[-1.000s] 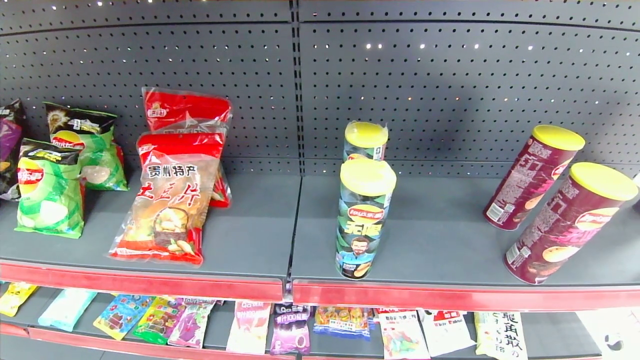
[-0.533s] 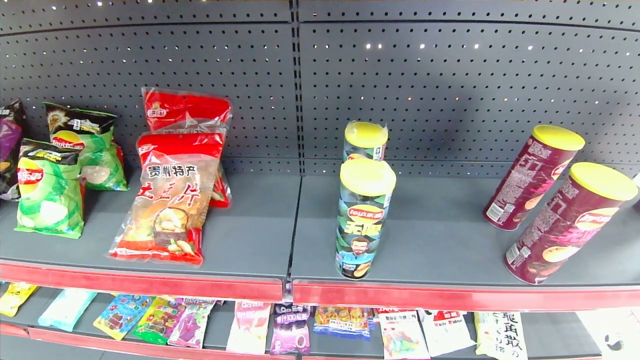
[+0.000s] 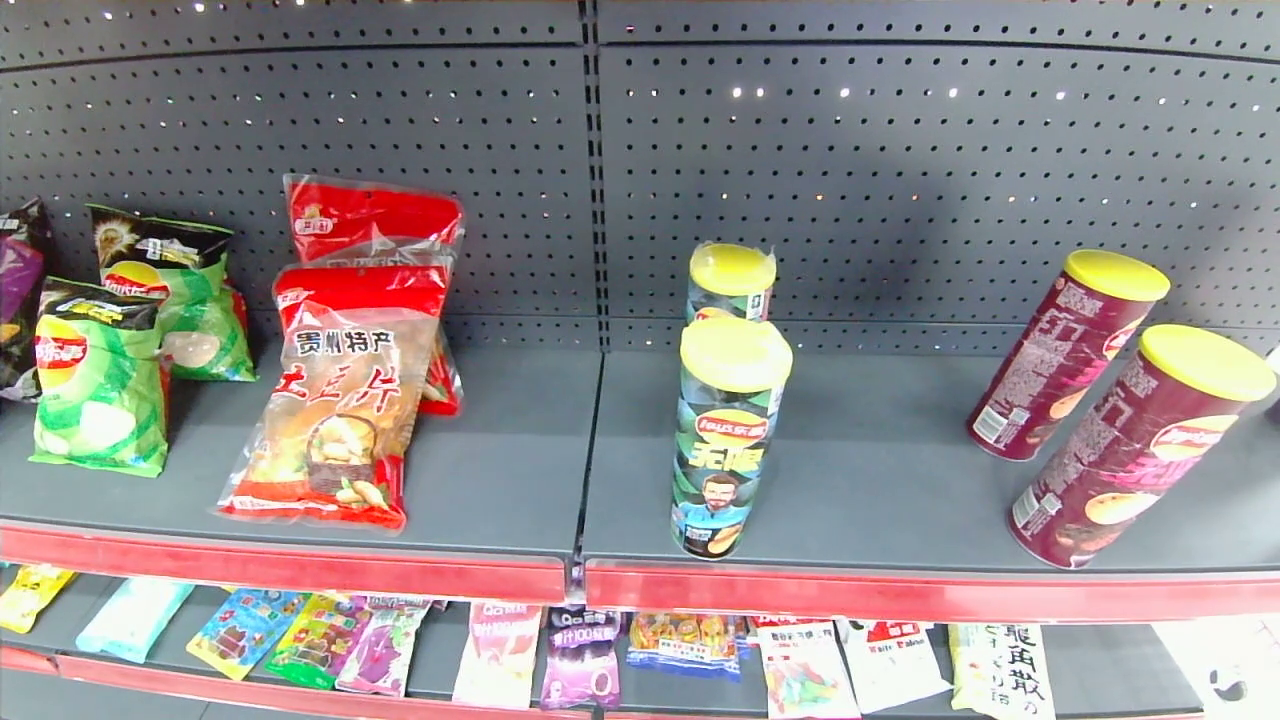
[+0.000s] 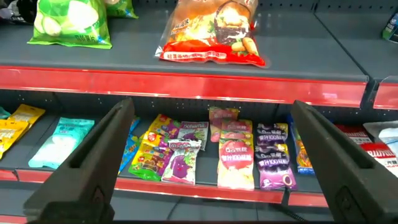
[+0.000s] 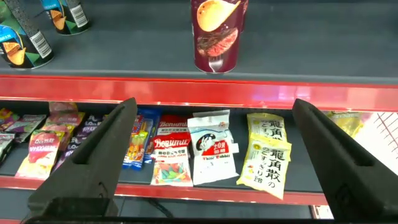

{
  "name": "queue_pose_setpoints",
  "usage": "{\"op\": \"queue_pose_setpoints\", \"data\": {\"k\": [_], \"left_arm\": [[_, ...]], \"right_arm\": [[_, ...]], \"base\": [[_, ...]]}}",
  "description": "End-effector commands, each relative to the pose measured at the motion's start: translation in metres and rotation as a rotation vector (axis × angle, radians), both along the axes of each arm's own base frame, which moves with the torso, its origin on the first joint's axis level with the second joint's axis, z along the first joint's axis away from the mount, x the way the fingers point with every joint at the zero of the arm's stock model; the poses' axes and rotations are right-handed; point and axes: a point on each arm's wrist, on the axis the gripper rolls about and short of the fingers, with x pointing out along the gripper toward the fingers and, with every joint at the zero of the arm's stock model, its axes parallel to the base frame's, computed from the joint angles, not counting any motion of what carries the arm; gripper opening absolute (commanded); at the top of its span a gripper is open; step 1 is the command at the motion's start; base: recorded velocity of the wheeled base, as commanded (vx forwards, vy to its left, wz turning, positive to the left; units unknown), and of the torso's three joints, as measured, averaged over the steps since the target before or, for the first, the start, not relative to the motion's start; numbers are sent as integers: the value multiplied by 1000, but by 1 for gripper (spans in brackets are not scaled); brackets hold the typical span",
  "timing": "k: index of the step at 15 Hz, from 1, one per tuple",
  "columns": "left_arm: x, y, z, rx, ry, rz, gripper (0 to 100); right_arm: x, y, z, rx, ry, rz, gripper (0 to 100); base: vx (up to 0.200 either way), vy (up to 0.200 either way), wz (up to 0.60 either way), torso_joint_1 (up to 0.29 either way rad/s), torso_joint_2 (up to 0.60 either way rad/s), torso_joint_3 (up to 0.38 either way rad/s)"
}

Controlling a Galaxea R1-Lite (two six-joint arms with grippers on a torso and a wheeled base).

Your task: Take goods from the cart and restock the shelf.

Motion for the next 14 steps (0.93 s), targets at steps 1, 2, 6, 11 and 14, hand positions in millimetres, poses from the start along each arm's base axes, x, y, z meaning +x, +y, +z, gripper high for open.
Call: {"op": "queue_pose_setpoints", "data": {"k": [1, 2, 6, 11, 14], "left_arm": [[0, 0, 0, 0, 3, 0, 100], [0, 0, 0, 0, 3, -1, 100], [0, 0, 0, 0, 3, 0, 100], [0, 0, 0, 0, 3, -1, 100], [0, 0, 0, 0, 3, -3, 100]], "right_arm": [[0, 0, 0, 0, 0, 0, 100], [0, 0, 0, 0, 0, 0, 100], [0, 0, 0, 0, 0, 2, 100], [0, 0, 0, 0, 0, 2, 100], [0, 0, 0, 0, 0, 2, 100]], "base": [[0, 0, 0, 0, 0, 0], [0, 0, 0, 0, 0, 0], [0, 0, 0, 0, 0, 0], [0, 120, 0, 0, 0, 2], [0, 0, 0, 0, 0, 0]]}}
